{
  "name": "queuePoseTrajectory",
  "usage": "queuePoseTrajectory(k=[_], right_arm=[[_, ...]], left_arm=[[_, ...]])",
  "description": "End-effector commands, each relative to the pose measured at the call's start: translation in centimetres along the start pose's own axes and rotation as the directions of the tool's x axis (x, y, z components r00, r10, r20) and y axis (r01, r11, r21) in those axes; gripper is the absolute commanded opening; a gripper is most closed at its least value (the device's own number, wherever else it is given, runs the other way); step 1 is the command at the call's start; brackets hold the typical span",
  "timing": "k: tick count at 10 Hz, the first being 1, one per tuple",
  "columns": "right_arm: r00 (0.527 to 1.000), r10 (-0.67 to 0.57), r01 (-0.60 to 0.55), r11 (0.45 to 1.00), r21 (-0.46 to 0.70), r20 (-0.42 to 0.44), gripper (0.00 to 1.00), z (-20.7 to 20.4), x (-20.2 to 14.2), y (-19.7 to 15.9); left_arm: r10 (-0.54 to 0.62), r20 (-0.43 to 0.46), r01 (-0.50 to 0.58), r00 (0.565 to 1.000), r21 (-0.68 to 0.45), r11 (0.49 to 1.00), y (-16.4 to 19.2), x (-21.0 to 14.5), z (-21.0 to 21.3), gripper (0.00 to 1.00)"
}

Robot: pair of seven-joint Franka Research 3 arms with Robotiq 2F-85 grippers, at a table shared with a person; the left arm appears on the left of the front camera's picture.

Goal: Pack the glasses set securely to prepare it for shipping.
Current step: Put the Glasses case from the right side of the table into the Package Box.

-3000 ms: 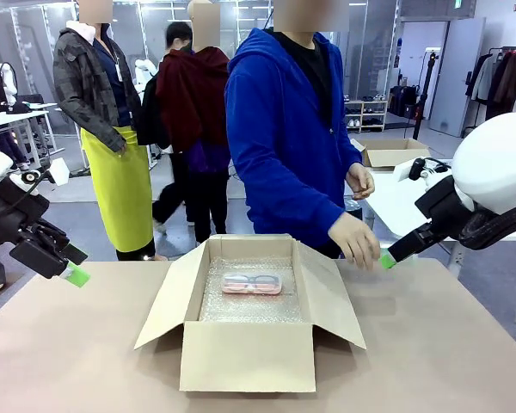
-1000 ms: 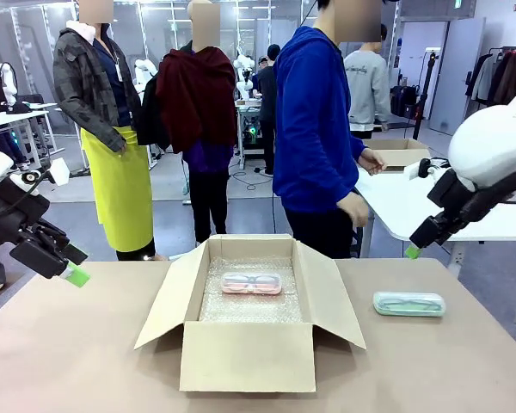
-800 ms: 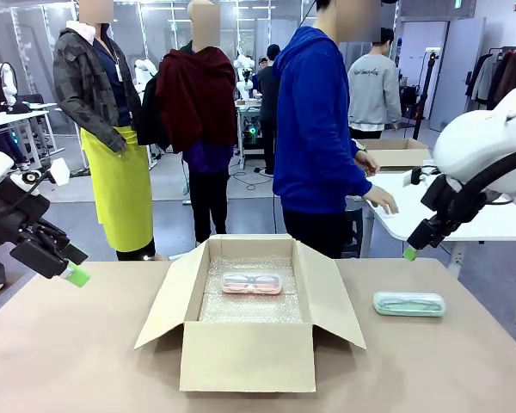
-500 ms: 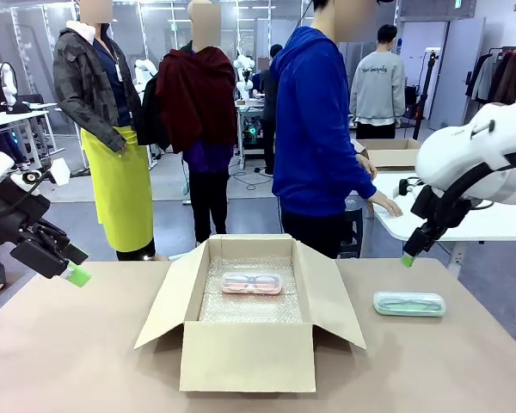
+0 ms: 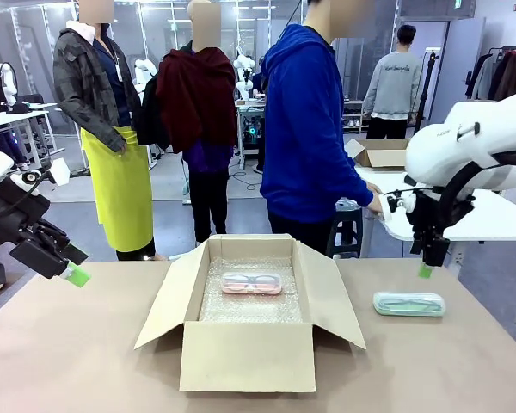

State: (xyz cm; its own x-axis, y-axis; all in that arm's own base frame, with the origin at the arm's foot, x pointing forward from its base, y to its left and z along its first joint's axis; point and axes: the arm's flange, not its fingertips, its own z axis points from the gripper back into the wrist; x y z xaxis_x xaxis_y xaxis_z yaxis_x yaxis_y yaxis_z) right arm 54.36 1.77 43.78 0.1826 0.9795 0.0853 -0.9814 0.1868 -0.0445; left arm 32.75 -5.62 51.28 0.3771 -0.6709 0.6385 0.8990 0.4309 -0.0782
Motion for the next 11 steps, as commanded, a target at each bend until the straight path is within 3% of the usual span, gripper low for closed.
queuePoseTrajectory(k=[1,2,6,8,11], right_arm=[[0.993,0.107,-0.108,0.994,-0.011,-0.05,1.0,-1.6,0.8,-0.7],[0.997,0.078,-0.078,0.997,-0.001,-0.006,1.0,-2.0,1.0,-0.5],[0.998,0.059,-0.059,0.998,0.007,-0.028,1.0,-1.0,0.8,-0.1],[0.991,0.129,-0.129,0.992,-0.006,-0.042,1.0,-3.4,1.5,-0.2],[0.989,0.135,-0.136,0.99,-0.021,-0.054,1.0,-6.7,1.3,-0.5]], left_arm=[[-0.016,0.016,0.017,1.0,-0.021,1.0,0.1,0.0,0.3,1.0],[-0.016,0.016,0.017,1.0,-0.021,1.0,0.1,0.0,0.3,1.0],[-0.016,0.016,0.017,1.0,-0.021,1.0,0.1,0.0,0.3,1.0],[-0.016,0.016,0.017,1.0,-0.021,1.0,0.1,0.0,0.3,1.0],[-0.016,0.016,0.017,1.0,-0.021,1.0,0.1,0.0,0.3,1.0]])
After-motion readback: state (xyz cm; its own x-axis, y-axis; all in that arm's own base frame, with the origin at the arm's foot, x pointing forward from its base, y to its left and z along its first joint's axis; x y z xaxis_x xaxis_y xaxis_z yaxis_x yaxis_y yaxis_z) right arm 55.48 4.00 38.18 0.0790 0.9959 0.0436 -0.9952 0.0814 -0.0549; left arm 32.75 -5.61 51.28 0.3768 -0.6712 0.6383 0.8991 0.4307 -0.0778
